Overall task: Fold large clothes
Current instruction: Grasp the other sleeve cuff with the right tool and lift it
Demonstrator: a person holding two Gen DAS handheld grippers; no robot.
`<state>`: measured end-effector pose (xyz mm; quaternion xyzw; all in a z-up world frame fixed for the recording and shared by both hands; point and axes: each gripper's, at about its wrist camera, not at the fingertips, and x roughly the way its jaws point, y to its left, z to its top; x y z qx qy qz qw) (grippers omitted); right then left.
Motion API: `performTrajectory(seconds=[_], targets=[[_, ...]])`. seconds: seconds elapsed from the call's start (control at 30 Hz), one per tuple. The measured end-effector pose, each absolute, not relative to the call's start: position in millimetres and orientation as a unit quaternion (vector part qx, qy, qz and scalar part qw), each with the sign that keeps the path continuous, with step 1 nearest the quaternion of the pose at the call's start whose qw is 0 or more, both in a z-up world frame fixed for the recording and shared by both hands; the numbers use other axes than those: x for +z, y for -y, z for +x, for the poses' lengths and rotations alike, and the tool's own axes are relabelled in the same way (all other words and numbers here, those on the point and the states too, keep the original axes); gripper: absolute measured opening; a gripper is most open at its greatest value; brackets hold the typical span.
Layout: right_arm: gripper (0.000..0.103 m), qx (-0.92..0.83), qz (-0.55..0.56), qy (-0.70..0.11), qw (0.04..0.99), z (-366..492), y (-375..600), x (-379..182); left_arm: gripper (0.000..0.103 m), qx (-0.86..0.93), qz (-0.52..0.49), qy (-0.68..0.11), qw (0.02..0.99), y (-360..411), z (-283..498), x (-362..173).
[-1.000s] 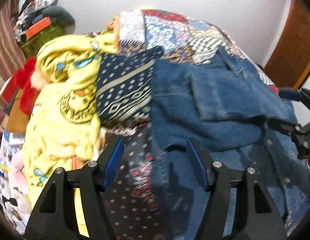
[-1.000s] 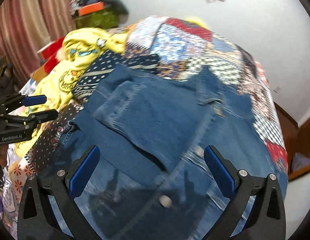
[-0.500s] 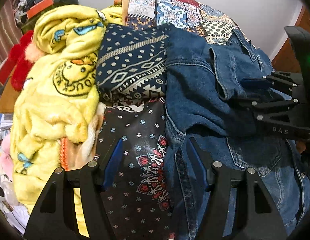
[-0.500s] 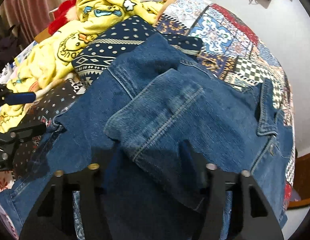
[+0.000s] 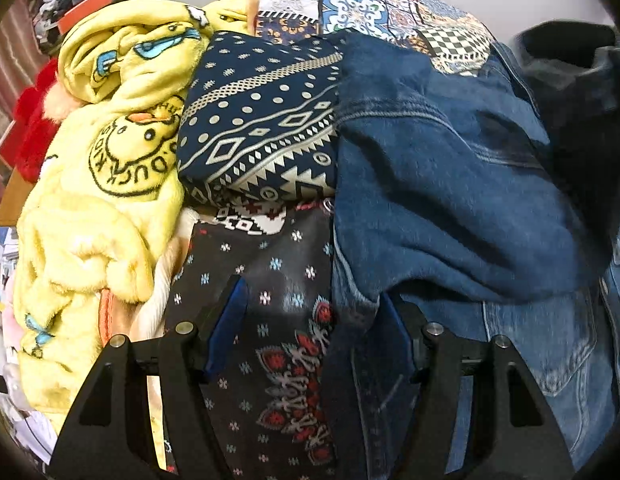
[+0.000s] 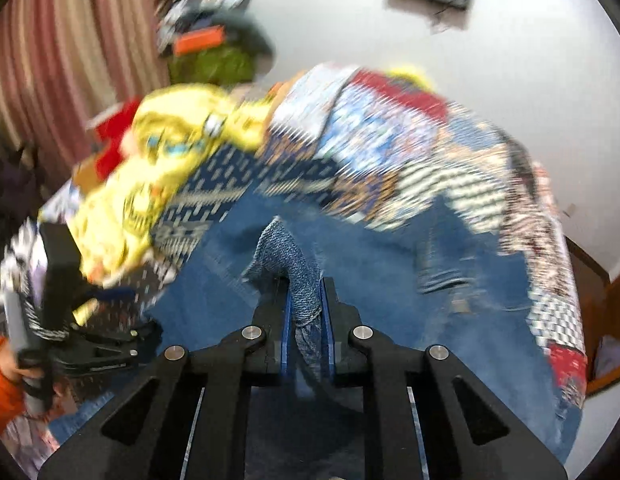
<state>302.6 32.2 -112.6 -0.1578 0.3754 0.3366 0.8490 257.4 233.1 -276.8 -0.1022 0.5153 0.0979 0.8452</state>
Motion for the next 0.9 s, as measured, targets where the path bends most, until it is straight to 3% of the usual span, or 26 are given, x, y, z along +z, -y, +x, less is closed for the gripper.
performTrajectory(seconds=[0.3, 0.9], targets=[[0.011, 0.264, -0.05, -0.329, 0.905, 310.1, 82.4, -57.8, 0.064, 0.135, -0.138, -0.502, 0.843, -236.3, 247.7, -271.8], [0.011, 0.188, 0.034, -0.455, 0.869, 300.4, 200.7, -171.4, 0.066, 0.133, -0.082, -0.535, 0.831, -203.5, 226.1, -265.9]])
